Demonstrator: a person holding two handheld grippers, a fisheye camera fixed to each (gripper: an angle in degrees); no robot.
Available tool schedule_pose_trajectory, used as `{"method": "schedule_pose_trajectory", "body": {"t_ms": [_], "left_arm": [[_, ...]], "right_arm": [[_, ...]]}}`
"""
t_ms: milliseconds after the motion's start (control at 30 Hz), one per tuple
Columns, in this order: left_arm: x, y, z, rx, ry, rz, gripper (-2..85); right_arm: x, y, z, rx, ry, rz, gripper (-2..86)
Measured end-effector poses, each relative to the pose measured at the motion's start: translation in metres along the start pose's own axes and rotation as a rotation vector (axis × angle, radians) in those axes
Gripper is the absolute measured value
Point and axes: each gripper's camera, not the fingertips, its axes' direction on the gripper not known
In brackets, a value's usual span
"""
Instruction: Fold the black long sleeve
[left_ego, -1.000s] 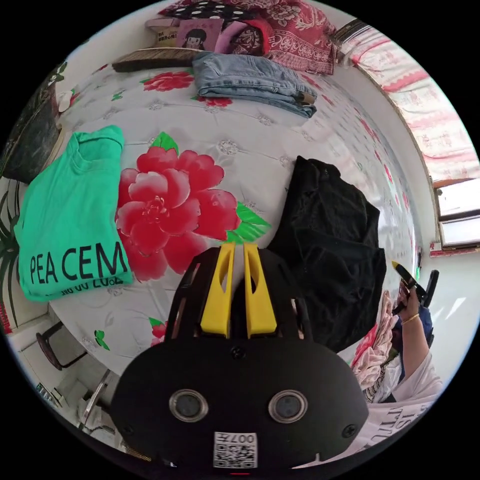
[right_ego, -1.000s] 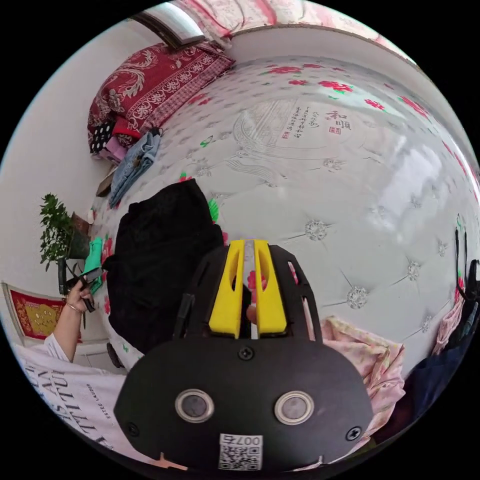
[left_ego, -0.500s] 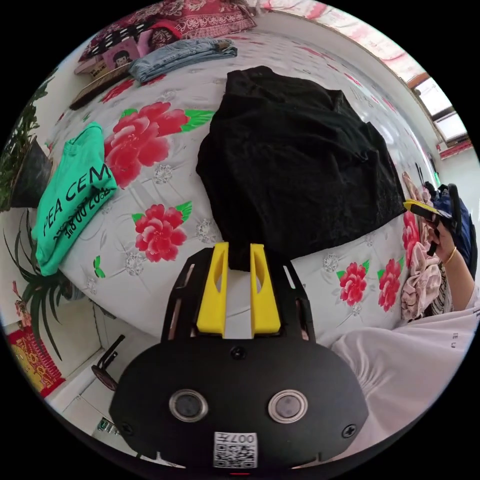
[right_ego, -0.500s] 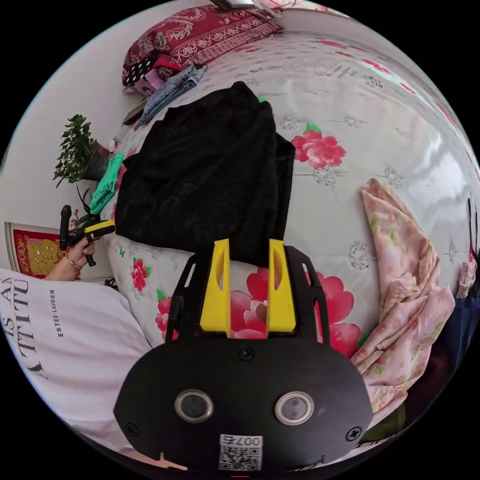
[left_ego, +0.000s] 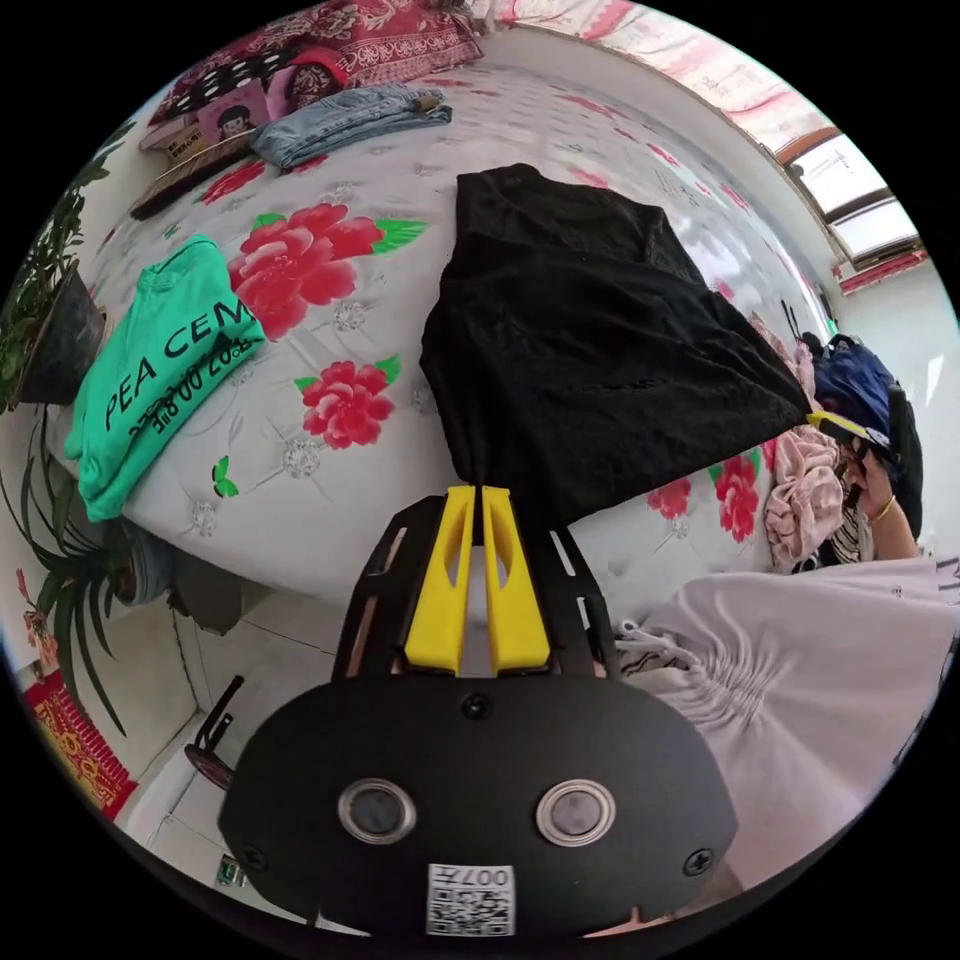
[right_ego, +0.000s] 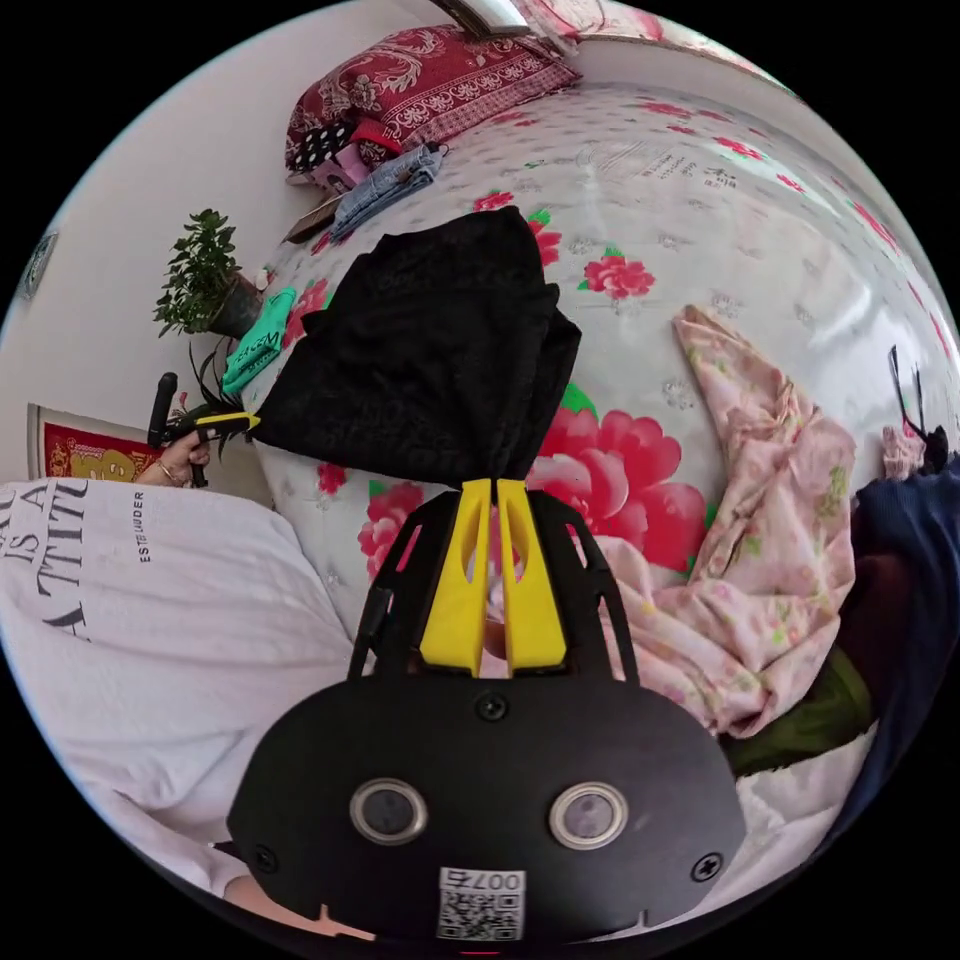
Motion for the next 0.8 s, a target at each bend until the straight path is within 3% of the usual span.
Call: {"method": "schedule_pose_trajectory", "body": {"t_ms": [200,400,500,633,800], "left_arm": [[-0.019,0.02,-0.055,0.046,0.218,-0.022,-0.9],[-0.049,-0.073,-0.087,0.139,0.238,0.011,-0.9],[-0.065,-0.154,-0.069,0.135,0.227,-0.031,-0.7],[-0.096,-0.233,-0.031,0.183,0.182,-0.328,0.4],[-0.106,-0.23,-0.009,0.26,0.096,-0.429,6.2]], "right_arm": [[0.01,0.032,-0.036,0.046,-0.222,0.092,-0.3],[0.027,-0.034,-0.086,0.167,-0.334,0.085,-0.2],[0.037,-0.086,-0.091,0.19,-0.31,0.078,-0.2],[0.061,-0.176,-0.073,0.272,-0.21,0.169,0.2],[0.091,-0.196,-0.025,0.294,-0.114,0.306,2.6]]}}
